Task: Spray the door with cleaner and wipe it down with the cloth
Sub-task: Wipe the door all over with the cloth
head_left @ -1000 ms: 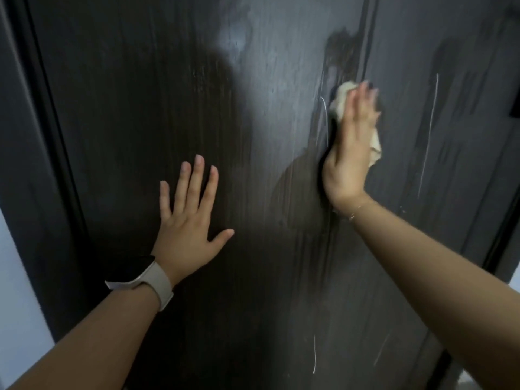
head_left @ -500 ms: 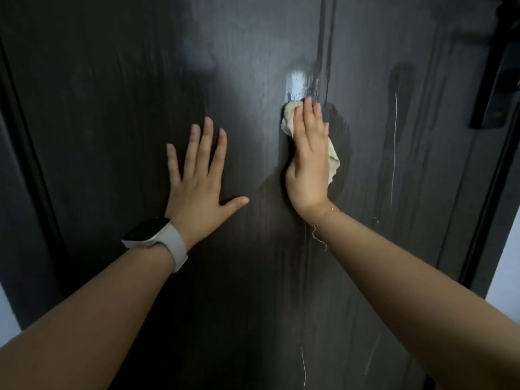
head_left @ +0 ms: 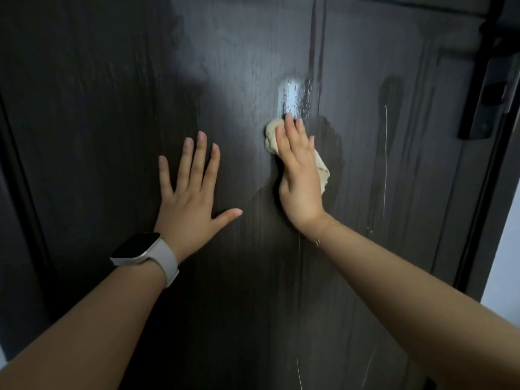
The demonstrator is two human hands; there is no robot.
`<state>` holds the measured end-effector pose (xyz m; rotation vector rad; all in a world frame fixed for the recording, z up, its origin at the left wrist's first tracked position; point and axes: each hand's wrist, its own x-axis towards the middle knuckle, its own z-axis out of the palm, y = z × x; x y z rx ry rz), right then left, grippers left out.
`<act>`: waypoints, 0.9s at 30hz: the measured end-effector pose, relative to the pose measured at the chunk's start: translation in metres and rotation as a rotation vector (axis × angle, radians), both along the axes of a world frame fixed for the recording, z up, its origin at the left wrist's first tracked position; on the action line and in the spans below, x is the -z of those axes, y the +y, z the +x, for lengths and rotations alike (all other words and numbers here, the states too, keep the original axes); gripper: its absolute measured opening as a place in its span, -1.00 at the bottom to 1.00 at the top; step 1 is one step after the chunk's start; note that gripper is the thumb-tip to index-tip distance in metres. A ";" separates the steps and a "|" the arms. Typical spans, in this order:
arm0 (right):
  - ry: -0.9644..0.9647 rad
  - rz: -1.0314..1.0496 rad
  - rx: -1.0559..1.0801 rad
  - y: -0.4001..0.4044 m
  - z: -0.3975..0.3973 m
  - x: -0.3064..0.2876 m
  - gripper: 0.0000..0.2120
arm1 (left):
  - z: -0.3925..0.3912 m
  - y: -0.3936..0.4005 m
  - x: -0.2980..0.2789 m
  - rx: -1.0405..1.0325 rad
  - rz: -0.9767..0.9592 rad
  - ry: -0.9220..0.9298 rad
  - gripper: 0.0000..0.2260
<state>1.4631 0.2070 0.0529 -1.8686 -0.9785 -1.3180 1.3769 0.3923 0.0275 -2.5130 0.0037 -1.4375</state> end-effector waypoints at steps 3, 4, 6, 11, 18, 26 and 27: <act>-0.015 0.018 0.000 0.004 -0.002 0.005 -0.26 | -0.001 0.001 0.001 0.007 -0.001 -0.016 -0.08; -0.018 -0.027 -0.002 -0.001 -0.001 0.023 -0.28 | 0.000 0.001 0.000 0.007 0.001 -0.015 -0.08; -0.017 -0.144 -0.005 -0.019 -0.001 0.066 -0.32 | 0.000 0.001 0.000 0.013 0.000 -0.010 -0.05; 0.002 -0.088 -0.025 -0.009 0.000 0.020 -0.35 | 0.001 0.001 0.000 0.003 0.016 -0.023 -0.04; -0.064 -0.110 0.038 -0.006 -0.001 0.002 -0.34 | 0.000 -0.001 -0.001 0.002 0.020 -0.046 -0.08; 0.056 0.437 0.168 -0.029 0.026 -0.070 -0.27 | -0.035 0.028 -0.030 0.193 0.084 -0.040 -0.47; 0.067 0.530 0.196 -0.017 0.023 -0.077 -0.27 | -0.038 0.035 -0.040 0.221 0.092 -0.058 -0.52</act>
